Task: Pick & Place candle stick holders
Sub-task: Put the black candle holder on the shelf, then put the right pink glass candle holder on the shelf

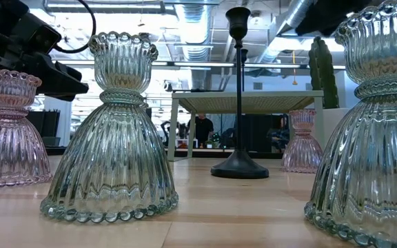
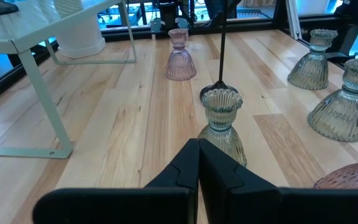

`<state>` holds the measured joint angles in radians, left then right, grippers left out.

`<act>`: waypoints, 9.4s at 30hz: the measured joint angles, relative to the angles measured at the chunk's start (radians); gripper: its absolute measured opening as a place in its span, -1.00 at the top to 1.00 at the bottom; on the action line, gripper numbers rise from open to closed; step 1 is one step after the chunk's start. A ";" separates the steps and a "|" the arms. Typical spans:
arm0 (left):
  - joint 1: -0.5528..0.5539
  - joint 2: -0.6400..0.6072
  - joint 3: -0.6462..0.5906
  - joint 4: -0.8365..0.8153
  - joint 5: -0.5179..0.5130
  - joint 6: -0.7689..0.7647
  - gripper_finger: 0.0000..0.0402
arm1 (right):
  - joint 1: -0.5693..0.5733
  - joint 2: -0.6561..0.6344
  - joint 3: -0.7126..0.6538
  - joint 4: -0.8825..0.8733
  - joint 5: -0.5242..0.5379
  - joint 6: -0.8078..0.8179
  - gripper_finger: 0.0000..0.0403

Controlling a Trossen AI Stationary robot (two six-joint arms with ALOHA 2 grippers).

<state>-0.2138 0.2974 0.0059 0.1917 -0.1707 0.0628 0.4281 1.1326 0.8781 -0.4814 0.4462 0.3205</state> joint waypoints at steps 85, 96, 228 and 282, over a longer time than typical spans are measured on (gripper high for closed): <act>0.000 0.000 0.000 0.011 0.000 0.000 0.97 | -0.097 0.443 -0.172 0.908 -0.102 0.170 0.94; 0.000 0.000 0.000 0.011 0.000 0.000 0.97 | -0.122 0.304 -0.141 0.802 -0.105 0.121 0.98; 0.000 0.000 0.000 0.011 0.000 0.000 0.97 | -0.023 -0.082 -0.412 0.378 0.129 0.122 1.00; 0.000 0.000 0.000 0.012 0.000 0.000 0.97 | 0.146 -0.081 -0.717 0.778 0.339 0.361 1.00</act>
<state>-0.2134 0.2974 0.0059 0.2033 -0.1711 0.0630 0.5739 1.0512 0.1616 0.2962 0.7848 0.6815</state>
